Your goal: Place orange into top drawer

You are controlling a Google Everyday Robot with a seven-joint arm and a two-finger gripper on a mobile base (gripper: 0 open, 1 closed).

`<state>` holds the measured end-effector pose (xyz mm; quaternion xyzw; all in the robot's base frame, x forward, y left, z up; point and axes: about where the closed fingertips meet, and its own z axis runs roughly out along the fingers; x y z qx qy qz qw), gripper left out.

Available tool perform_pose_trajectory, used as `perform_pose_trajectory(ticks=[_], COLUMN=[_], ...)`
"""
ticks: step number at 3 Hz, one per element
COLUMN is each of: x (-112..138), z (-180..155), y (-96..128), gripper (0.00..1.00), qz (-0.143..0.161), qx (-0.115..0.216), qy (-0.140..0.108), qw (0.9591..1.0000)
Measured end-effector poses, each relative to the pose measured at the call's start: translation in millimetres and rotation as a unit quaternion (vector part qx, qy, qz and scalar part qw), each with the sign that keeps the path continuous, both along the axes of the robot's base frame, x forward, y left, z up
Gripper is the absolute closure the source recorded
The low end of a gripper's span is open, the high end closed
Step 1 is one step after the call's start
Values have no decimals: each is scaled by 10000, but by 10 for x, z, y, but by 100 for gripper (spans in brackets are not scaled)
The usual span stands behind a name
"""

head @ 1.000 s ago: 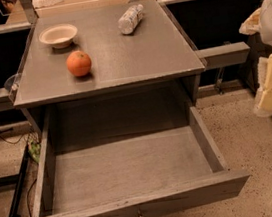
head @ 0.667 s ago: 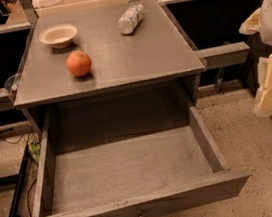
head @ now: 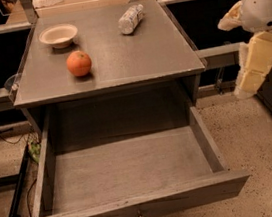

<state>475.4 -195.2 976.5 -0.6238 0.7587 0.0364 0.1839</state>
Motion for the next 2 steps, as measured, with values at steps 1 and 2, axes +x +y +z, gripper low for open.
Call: perform_pose_trajectory(ticks=[1,2], x=[284,298], z=[-148,-152], y=[188,196], gripper=[0,0], qz=[214,215], qx=[244,253], qy=[127,114], qw=[9994,9994])
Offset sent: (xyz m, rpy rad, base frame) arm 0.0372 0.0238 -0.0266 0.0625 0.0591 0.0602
